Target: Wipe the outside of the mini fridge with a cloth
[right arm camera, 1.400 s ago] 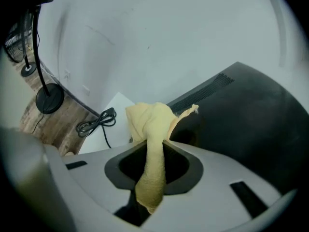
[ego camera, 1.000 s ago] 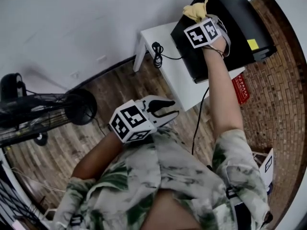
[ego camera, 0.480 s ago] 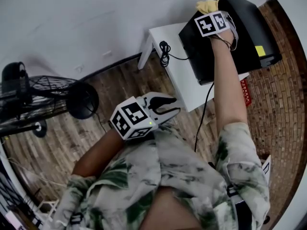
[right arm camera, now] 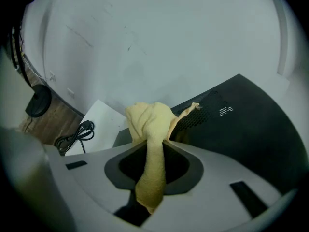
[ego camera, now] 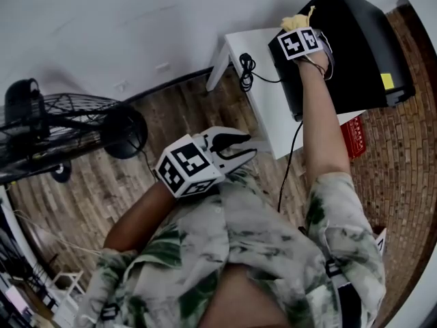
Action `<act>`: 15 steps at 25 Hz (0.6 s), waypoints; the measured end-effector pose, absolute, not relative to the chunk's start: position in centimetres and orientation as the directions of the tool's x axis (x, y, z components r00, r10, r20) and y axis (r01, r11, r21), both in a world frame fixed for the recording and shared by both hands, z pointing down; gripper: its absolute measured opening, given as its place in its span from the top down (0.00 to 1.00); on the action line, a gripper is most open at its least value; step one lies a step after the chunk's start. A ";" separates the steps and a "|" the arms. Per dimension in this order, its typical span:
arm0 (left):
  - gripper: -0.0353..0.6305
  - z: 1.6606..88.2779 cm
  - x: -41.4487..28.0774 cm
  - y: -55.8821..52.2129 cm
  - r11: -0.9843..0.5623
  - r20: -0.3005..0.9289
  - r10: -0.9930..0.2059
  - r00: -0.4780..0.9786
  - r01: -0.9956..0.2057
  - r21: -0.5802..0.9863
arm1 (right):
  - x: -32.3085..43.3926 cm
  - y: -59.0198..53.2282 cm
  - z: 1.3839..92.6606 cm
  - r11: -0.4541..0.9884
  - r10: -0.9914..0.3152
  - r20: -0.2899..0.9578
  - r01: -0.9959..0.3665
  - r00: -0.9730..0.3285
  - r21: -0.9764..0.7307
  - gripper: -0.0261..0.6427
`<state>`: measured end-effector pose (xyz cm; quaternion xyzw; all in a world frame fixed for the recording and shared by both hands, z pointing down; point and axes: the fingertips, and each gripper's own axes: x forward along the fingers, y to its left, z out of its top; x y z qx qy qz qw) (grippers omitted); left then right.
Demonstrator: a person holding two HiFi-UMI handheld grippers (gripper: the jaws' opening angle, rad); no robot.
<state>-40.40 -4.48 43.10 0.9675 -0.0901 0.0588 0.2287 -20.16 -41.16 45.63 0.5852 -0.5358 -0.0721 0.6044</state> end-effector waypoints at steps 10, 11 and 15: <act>0.74 44.8 -41.0 -6.3 -0.843 0.205 -0.205 0.957 -0.279 0.459 | -20.2 -41.6 55.6 0.394 -0.634 0.670 -0.583 0.387 0.710 0.82; 0.74 45.0 -41.1 -6.5 -0.839 0.210 -0.212 0.955 -0.287 0.462 | -20.1 -41.7 56.5 0.401 -0.626 0.679 -0.588 0.384 0.703 0.82; 0.74 45.7 -41.6 -7.2 -0.821 0.230 -0.236 0.944 -0.320 0.473 | -20.5 -41.9 59.5 0.432 -0.599 0.711 -0.600 0.368 0.674 0.82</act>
